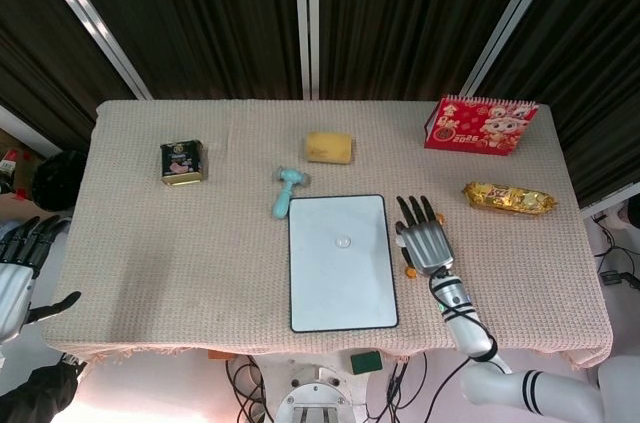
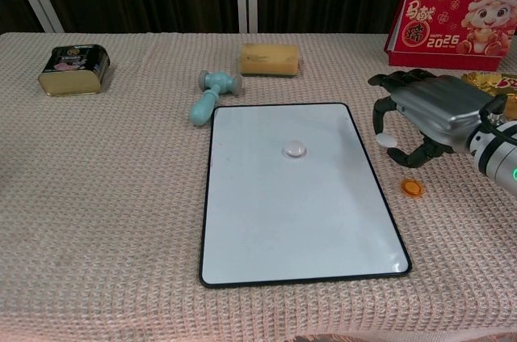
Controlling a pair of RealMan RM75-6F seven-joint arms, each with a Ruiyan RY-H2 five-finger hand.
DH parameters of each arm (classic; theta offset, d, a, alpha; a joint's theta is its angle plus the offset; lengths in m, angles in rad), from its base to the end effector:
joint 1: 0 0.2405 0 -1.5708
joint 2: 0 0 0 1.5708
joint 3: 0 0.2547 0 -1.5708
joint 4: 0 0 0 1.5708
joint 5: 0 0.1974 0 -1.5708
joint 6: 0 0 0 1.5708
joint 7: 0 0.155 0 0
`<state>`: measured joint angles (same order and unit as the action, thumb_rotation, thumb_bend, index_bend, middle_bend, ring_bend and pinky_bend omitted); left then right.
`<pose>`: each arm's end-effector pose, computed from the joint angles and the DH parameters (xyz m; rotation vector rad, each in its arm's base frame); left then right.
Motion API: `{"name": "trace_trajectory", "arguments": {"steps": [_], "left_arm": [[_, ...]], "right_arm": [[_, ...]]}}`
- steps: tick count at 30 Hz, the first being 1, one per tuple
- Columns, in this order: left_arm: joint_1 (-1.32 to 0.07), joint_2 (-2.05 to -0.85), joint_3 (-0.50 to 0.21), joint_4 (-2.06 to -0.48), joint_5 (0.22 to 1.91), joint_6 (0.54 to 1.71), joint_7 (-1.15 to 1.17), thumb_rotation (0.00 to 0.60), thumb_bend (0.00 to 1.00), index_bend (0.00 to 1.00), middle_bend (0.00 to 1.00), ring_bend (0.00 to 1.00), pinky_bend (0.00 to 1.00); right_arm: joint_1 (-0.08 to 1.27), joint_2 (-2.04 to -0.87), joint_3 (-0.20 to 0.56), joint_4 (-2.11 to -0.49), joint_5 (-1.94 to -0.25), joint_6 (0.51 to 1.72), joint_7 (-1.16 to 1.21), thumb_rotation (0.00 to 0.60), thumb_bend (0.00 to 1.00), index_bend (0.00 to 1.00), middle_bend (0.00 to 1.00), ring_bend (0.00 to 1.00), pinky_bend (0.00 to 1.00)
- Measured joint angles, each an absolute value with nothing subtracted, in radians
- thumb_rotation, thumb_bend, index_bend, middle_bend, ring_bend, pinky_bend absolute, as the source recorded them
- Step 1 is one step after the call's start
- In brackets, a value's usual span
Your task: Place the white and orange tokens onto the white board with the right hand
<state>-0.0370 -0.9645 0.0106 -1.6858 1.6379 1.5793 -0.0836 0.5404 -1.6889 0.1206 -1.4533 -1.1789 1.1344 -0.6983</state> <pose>-0.2877 0.1633 0.2065 -1.4556 -0.8632 -0.9640 -0.1824 -0.2955 -0.0351 1.8205 -0.7370 0.7216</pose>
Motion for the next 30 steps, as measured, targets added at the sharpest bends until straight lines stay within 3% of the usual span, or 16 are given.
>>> {"name": "trace_trajectory", "arguments": {"steps": [14, 30], "left_arm": [[-0.039, -0.961, 0.006, -1.675, 1.626, 1.577, -0.108, 0.600, 0.09, 0.09, 0.07, 0.00, 0.11], [-0.040, -0.962, 0.011, -1.674, 1.636, 1.577, -0.109, 0.600, 0.09, 0.09, 0.07, 0.00, 0.11]], "right_arm": [[0.659, -1.825, 0.165, -1.388, -1.080, 1.061, -0.853, 0.600, 0.39, 0.49, 0.00, 0.00, 0.00], [0.690, -1.853, 0.154, -1.374, -1.074, 1.071, -0.867, 0.600, 0.39, 0.48, 0.00, 0.00, 0.00]]}}
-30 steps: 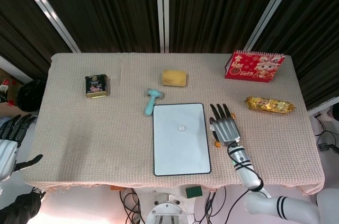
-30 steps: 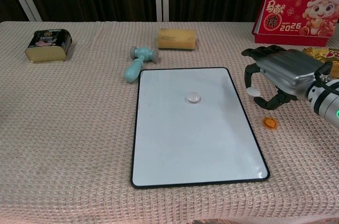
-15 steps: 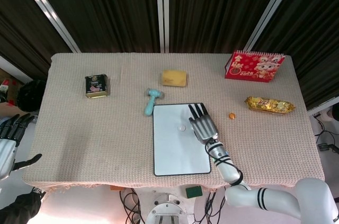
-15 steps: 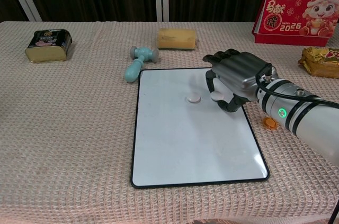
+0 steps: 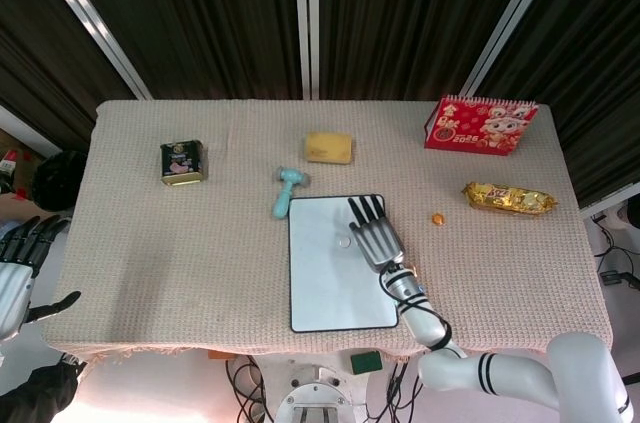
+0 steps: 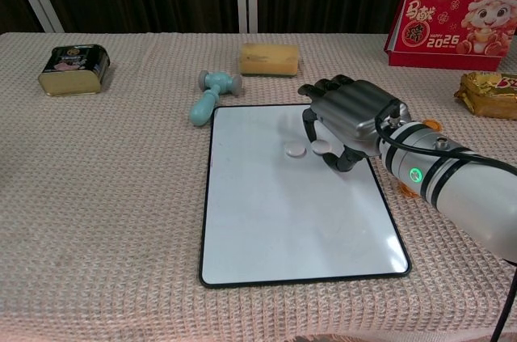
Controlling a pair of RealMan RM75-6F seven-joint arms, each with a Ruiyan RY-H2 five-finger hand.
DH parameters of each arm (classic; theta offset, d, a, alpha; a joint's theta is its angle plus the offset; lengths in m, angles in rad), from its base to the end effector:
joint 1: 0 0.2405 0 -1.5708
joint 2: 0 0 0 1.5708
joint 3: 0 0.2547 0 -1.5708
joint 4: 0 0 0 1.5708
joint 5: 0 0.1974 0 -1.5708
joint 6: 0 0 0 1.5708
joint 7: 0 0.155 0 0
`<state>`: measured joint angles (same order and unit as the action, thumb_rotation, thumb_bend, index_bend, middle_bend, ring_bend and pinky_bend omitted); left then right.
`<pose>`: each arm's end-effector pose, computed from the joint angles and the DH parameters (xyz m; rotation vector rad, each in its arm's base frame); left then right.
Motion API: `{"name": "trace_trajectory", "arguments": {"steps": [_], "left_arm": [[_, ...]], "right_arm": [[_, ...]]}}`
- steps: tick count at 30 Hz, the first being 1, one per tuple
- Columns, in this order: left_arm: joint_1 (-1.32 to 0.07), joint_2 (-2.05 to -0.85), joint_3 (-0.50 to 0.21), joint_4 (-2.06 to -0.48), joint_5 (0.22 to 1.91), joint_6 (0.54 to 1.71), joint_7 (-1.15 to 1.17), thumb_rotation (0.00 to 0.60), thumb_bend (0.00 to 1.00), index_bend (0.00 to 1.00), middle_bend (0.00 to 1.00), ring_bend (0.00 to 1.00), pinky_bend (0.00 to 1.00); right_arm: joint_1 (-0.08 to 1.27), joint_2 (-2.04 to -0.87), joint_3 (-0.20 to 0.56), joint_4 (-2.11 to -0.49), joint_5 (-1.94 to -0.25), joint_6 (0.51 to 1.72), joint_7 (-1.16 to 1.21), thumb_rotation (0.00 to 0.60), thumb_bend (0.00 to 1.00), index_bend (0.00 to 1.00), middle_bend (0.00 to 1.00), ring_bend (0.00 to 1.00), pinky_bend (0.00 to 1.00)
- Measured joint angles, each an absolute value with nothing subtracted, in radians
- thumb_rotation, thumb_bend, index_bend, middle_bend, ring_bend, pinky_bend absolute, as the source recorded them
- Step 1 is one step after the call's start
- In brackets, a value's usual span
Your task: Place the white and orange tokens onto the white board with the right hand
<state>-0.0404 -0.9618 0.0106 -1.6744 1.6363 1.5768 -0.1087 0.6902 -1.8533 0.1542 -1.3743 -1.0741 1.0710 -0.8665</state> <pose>-0.2897 0.1644 0.2080 -1.4545 -0.8729 -0.9716 -0.1250 -0.3070 -0.0862 1.9436 -0.6421 0.7008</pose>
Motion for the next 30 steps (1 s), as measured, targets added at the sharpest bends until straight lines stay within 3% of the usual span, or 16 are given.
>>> {"name": "trace_trajectory", "arguments": {"steps": [20, 25, 30], "left_arm": [[-0.039, -0.960, 0.011, -1.670, 1.635, 1.579, -0.118, 0.600, 0.09, 0.10, 0.07, 0.00, 0.11], [-0.038, -0.960, 0.011, -1.669, 1.635, 1.581, -0.120, 0.600, 0.09, 0.10, 0.07, 0.00, 0.11], [-0.039, -0.960, 0.011, -1.669, 1.636, 1.581, -0.118, 0.600, 0.09, 0.10, 0.07, 0.00, 0.11]], "right_arm": [[0.719, -1.880, 0.150, -1.346, -1.061, 1.077, -0.890, 0.600, 0.39, 0.46, 0.00, 0.00, 0.00], [0.720, -1.876, 0.147, -1.350, -1.060, 1.079, -0.892, 0.600, 0.39, 0.38, 0.00, 0.00, 0.00], [0.721, -1.866, 0.143, -1.362, -1.054, 1.075, -0.893, 0.600, 0.38, 0.23, 0.00, 0.00, 0.00]]}}
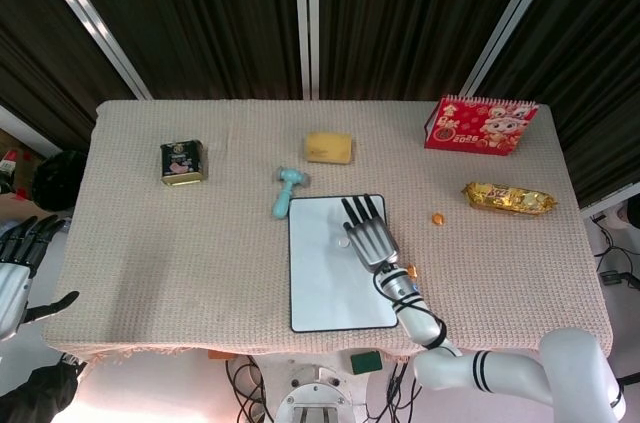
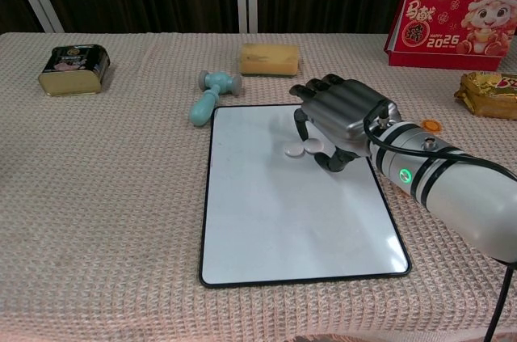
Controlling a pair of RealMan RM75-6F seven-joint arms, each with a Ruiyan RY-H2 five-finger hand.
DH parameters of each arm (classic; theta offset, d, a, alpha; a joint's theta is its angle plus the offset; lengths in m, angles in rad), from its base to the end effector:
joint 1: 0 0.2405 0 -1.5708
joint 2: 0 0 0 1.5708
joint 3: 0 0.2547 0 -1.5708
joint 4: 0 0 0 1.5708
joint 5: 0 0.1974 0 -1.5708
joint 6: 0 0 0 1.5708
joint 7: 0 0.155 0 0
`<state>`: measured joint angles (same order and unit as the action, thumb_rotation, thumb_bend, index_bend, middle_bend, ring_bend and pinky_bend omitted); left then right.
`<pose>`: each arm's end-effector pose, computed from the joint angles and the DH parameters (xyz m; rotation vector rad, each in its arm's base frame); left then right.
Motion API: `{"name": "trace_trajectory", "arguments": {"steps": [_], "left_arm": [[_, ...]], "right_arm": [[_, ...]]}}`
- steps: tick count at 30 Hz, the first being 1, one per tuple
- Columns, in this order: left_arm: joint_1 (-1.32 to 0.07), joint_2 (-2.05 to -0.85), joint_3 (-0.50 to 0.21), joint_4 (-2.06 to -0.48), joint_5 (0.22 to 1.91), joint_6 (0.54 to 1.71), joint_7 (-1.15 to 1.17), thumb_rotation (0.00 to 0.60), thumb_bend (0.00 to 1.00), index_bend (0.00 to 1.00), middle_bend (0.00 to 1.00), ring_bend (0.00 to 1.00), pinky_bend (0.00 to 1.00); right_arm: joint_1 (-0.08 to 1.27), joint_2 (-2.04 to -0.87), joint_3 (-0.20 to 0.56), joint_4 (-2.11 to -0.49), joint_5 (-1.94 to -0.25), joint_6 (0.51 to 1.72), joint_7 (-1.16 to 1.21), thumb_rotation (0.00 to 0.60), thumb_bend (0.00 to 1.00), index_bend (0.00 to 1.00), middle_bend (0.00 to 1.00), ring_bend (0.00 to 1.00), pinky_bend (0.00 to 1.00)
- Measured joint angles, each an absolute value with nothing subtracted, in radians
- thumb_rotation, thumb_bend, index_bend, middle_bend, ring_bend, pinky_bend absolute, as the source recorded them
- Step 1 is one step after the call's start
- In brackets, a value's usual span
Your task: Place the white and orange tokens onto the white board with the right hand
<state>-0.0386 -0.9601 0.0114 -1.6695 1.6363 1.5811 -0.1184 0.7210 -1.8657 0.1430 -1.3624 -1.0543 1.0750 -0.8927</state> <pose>-0.2906 0.1638 0.2095 -1.4509 -0.8743 -0.9748 -0.1190 -0.3085 -0.0908 1.9626 -0.6047 0.6855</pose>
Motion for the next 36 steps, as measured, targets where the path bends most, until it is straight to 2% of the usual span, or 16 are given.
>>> {"name": "trace_trajectory", "arguments": {"steps": [7, 13, 17, 22, 27, 31, 36], "left_arm": [[-0.038, -0.961, 0.011, -1.671, 1.635, 1.581, -0.114, 0.600, 0.09, 0.10, 0.07, 0.00, 0.11], [-0.039, -0.962, 0.011, -1.671, 1.637, 1.580, -0.113, 0.600, 0.09, 0.10, 0.07, 0.00, 0.11], [-0.039, -0.961, 0.011, -1.671, 1.636, 1.581, -0.113, 0.600, 0.09, 0.10, 0.07, 0.00, 0.11], [-0.038, -0.961, 0.012, -1.677, 1.639, 1.582, -0.106, 0.600, 0.09, 0.10, 0.07, 0.00, 0.11], [-0.039, -0.962, 0.014, -1.685, 1.644, 1.581, -0.092, 0.600, 0.09, 0.10, 0.07, 0.00, 0.11], [-0.039, -0.964, 0.016, -1.690, 1.649, 1.580, -0.082, 0.600, 0.09, 0.10, 0.07, 0.00, 0.11], [-0.036, -0.964, 0.018, -1.693, 1.655, 1.587, -0.077, 0.600, 0.09, 0.10, 0.07, 0.00, 0.11]], "right_arm": [[0.720, -1.855, 0.136, -1.376, -1.060, 1.078, -0.881, 0.600, 0.37, 0.13, 0.00, 0.00, 0.00], [0.699, -1.817, 0.122, -1.427, -1.095, 1.113, -0.854, 0.600, 0.37, 0.13, 0.00, 0.00, 0.00], [0.663, -1.751, 0.098, -1.504, -1.138, 1.165, -0.825, 0.600, 0.37, 0.13, 0.00, 0.00, 0.00], [0.598, -1.641, 0.042, -1.617, -1.195, 1.231, -0.795, 0.600, 0.37, 0.21, 0.00, 0.00, 0.00], [0.508, -1.535, -0.048, -1.687, -1.246, 1.294, -0.767, 0.600, 0.35, 0.23, 0.00, 0.00, 0.00], [0.457, -1.507, -0.085, -1.692, -1.275, 1.325, -0.733, 0.600, 0.35, 0.28, 0.00, 0.00, 0.00], [0.432, -1.516, -0.087, -1.647, -1.276, 1.321, -0.708, 0.600, 0.35, 0.34, 0.00, 0.00, 0.00]]}}
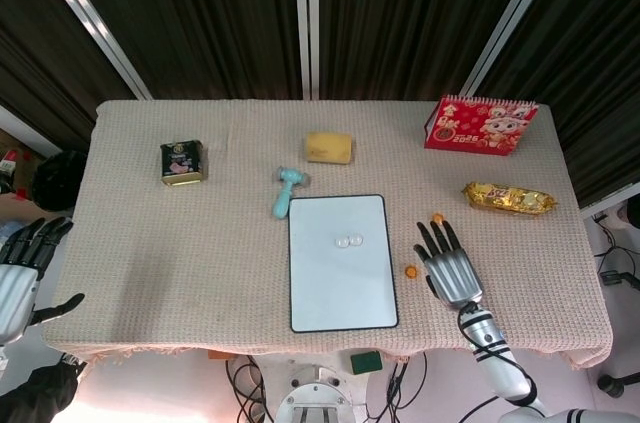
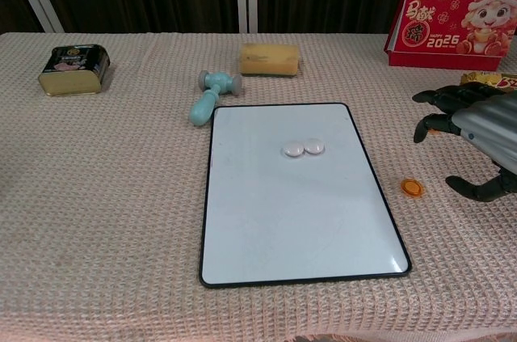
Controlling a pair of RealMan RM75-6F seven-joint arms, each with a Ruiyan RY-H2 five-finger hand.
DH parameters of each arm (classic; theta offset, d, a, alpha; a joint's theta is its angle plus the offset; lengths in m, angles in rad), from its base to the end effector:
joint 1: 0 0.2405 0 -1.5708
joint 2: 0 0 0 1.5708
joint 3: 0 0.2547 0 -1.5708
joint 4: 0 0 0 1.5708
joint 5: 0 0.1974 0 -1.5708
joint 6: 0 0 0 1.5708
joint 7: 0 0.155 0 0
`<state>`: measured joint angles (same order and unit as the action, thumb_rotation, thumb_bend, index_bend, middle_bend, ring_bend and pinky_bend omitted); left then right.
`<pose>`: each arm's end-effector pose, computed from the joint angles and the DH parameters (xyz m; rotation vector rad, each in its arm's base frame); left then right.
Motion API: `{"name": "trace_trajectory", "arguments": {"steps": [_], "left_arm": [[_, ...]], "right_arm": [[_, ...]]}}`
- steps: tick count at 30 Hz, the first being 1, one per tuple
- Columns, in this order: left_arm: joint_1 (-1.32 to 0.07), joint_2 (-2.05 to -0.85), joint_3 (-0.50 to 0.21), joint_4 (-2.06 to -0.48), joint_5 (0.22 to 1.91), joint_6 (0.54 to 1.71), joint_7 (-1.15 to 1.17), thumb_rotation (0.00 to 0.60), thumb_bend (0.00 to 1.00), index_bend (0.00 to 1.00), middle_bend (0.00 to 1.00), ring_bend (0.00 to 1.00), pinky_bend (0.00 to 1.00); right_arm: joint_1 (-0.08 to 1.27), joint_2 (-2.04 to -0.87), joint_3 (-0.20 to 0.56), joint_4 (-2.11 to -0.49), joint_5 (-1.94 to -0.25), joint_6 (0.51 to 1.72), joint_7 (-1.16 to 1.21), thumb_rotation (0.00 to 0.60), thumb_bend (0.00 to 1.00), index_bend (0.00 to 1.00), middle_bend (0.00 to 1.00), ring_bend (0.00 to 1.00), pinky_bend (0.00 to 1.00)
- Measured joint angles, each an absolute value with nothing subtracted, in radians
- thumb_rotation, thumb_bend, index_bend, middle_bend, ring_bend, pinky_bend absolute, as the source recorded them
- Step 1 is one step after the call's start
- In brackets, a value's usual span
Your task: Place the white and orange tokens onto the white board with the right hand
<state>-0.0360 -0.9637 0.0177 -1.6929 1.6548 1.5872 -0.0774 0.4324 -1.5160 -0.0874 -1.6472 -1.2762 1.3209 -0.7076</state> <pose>-0.2844 0.1614 0.2051 -1.4684 -0.8585 -0.9729 -0.2152 -0.2341 0.0062 1.8386 -0.6999 0.6601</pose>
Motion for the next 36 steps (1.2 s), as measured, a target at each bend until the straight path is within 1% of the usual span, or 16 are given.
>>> {"name": "trace_trajectory", "arguments": {"steps": [5, 15, 23, 36], "left_arm": [[-0.034, -0.963, 0.016, -1.691, 1.650, 1.589, -0.082, 0.600, 0.09, 0.10, 0.07, 0.00, 0.11], [-0.034, -0.961, 0.013, -1.684, 1.643, 1.589, -0.094, 0.600, 0.09, 0.10, 0.07, 0.00, 0.11], [-0.031, -0.959, 0.013, -1.684, 1.642, 1.594, -0.097, 0.600, 0.09, 0.10, 0.07, 0.00, 0.11], [-0.032, -0.960, 0.013, -1.683, 1.643, 1.591, -0.097, 0.600, 0.09, 0.10, 0.07, 0.00, 0.11]], "right_arm": [[0.418, -1.546, -0.079, -1.595, -1.265, 1.291, -0.693, 0.600, 0.35, 0.38, 0.00, 0.00, 0.00], [0.410, -1.592, -0.057, -1.561, -1.274, 1.260, -0.701, 0.600, 0.35, 0.39, 0.00, 0.00, 0.00], [0.409, -1.625, -0.041, -1.540, -1.273, 1.235, -0.718, 0.600, 0.36, 0.41, 0.00, 0.00, 0.00], [0.401, -1.637, -0.025, -1.533, -1.289, 1.229, -0.723, 0.600, 0.36, 0.43, 0.00, 0.00, 0.00]]}}
